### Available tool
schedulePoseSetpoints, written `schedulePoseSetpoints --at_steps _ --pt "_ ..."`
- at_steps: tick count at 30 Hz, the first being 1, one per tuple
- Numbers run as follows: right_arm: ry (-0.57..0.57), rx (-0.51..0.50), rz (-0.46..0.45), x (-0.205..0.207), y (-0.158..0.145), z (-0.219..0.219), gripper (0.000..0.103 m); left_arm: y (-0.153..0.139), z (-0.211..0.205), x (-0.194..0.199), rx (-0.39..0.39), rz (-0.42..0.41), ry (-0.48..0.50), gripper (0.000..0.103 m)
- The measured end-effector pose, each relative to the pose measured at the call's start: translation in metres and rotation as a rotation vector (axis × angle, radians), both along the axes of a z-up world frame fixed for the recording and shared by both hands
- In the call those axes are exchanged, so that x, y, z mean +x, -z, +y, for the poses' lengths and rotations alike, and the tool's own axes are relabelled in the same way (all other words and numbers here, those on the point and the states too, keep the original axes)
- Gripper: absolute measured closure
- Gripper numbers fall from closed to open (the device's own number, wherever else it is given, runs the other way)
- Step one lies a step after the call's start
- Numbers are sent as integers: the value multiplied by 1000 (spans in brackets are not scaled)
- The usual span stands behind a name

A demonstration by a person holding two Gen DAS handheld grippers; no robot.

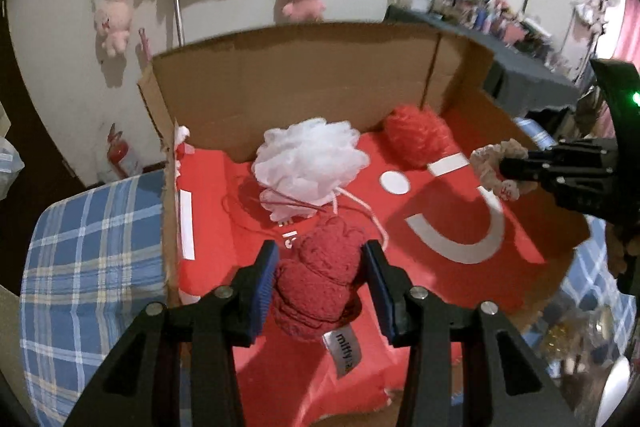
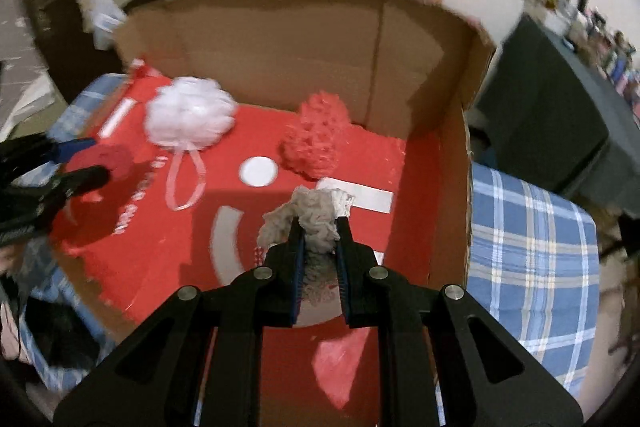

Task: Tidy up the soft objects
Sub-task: 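Carry the red ball and crocheted toy into the box and open the right tool, then lift both tools out of the box and move back toward the table items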

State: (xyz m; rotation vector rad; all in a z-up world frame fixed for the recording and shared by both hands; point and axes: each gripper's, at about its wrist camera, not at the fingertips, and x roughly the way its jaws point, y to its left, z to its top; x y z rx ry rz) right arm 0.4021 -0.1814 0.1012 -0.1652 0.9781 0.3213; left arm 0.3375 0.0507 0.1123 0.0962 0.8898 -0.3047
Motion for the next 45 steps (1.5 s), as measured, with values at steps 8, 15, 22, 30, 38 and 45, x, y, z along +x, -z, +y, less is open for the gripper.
schedulePoseSetpoints --at_steps 8,15,22,30,38,45 --pt "57 -118 76 32 28 13 89 26 -10 30 114 69 -53 55" --pt "81 -116 100 42 34 9 89 41 -2 45 144 99 -89 53" --pt "74 -141 103 44 35 9 87 44 -8 42 173 93 -86 50" --pt "49 -134 72 31 23 23 51 34 -10 39 150 64 -78 31" --pt "44 -110 14 3 -7 29 44 12 -5 22 61 24 -76 17" --pt "33 -42 -83 -39 -51 22 35 -29 -7 -25 -22 -90 -76 5"
